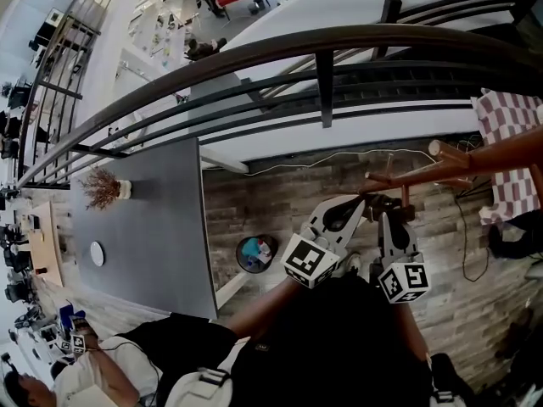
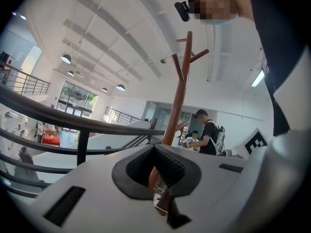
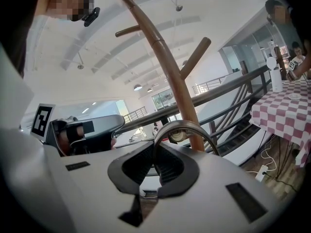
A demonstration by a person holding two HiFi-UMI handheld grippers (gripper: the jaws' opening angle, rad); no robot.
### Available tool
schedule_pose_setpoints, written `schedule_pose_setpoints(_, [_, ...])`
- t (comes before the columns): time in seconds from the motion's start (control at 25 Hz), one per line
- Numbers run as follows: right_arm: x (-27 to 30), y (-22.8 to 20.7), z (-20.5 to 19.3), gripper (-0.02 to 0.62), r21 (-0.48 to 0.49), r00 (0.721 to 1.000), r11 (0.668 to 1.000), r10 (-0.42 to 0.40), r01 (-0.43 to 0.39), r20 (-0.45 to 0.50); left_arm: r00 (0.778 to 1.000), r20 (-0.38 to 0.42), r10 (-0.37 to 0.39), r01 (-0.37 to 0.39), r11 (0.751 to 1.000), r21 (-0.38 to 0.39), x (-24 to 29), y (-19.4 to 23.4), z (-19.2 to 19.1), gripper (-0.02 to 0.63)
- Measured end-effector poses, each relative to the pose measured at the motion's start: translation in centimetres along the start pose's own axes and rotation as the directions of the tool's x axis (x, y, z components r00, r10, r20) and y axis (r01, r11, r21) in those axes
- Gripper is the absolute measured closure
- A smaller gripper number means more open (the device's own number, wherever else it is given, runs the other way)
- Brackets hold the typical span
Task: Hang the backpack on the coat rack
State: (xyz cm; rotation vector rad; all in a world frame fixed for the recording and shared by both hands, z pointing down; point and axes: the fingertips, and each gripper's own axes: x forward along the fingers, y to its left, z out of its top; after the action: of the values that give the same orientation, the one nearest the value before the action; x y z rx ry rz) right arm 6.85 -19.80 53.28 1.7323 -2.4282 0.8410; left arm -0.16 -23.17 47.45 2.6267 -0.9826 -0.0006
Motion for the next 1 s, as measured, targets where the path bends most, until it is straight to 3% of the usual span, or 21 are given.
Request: schedule_pose_setpoints(1.0, [1.9, -1.6, -0.6, 0.568, 0.01, 0.998, 0.998, -0.065, 0.065, 0.005, 0.999, -0.029, -0.03, 0.029, 0.999, -0.026, 1.1, 1.9, -0.4, 0.598])
